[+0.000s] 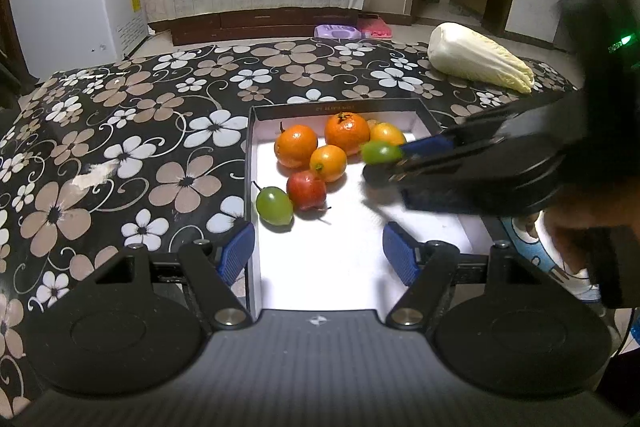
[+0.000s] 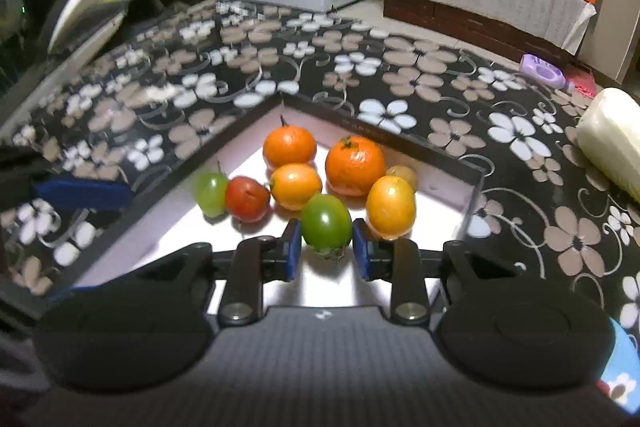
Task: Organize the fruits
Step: 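Grasp the green tomato in the tray with the right tool, then grasp a red tomato with the left tool while the right tool holds the green one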
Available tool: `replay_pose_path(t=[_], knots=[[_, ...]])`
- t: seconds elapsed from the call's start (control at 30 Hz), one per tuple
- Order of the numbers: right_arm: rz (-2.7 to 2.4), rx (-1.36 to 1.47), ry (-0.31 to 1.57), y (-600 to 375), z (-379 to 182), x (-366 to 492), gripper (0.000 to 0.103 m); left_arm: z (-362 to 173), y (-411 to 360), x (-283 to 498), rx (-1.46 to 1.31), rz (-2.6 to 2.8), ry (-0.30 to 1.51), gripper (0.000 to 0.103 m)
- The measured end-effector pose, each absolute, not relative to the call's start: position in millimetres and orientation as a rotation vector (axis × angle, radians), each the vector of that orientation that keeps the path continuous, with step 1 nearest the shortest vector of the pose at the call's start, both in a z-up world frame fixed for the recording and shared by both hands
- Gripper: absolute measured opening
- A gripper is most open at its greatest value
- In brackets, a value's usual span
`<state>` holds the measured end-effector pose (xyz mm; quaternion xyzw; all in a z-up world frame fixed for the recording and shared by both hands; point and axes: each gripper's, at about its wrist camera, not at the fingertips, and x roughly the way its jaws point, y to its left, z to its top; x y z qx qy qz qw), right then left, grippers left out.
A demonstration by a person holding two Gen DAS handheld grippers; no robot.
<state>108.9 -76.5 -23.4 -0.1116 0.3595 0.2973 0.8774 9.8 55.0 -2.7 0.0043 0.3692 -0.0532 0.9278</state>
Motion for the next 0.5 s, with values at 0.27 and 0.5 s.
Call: replay_pose_path(t=[0.27, 0.5], knots=[[0.638, -0.139, 0.694, -101, 2, 99, 0.031, -1, 50, 27, 0.042, -0.158, 0.736, 0.075], [0.659, -0.131, 0.688, -107, 5, 96, 0.031, -11, 55, 58, 0.055, -0.178, 0.781, 0.066]])
